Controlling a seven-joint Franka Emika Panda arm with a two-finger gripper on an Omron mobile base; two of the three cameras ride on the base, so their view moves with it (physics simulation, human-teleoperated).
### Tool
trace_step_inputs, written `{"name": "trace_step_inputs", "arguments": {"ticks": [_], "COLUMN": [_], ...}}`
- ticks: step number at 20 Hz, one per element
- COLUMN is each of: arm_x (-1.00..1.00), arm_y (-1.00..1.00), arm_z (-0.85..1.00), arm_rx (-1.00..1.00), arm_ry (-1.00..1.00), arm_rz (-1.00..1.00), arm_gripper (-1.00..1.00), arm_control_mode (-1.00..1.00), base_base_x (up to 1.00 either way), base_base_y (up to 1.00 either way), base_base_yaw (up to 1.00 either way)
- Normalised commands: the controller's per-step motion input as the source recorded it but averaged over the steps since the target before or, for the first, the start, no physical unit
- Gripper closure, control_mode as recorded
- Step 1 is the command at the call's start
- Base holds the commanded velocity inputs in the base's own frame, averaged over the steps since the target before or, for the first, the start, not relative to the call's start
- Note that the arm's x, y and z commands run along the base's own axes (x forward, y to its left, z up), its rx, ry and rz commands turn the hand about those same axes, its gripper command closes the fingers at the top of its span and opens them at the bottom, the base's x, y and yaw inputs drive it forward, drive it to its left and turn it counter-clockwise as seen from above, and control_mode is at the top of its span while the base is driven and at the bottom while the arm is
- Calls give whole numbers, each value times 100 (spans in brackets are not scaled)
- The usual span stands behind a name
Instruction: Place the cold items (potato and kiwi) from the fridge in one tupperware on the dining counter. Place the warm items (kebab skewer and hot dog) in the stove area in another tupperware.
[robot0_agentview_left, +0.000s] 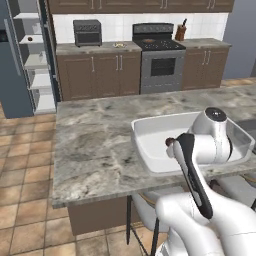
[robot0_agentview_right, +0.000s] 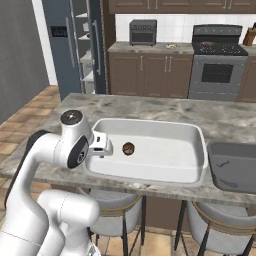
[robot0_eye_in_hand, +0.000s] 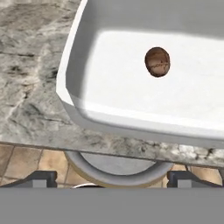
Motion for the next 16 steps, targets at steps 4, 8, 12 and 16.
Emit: {"name": "trace_step_inputs", "arguments": {"ticks": [4, 8, 12, 16], "arm_x": [0, 0, 0, 0], "arm_y": [0, 0, 0, 0], "arm_z": [0, 0, 0, 0], "arm_rx": [0, 0, 0, 0], "arm_ry": [0, 0, 0, 0], "arm_rz": [0, 0, 0, 0], "arm_gripper": [-100, -100, -100, -100], "arm_control_mode": [100, 100, 100, 100], "base_base_x": [-58, -77, -35, -16], "base_base_y": [0, 10, 83, 100], "base_base_yaw": [0, 1, 0, -4]}}
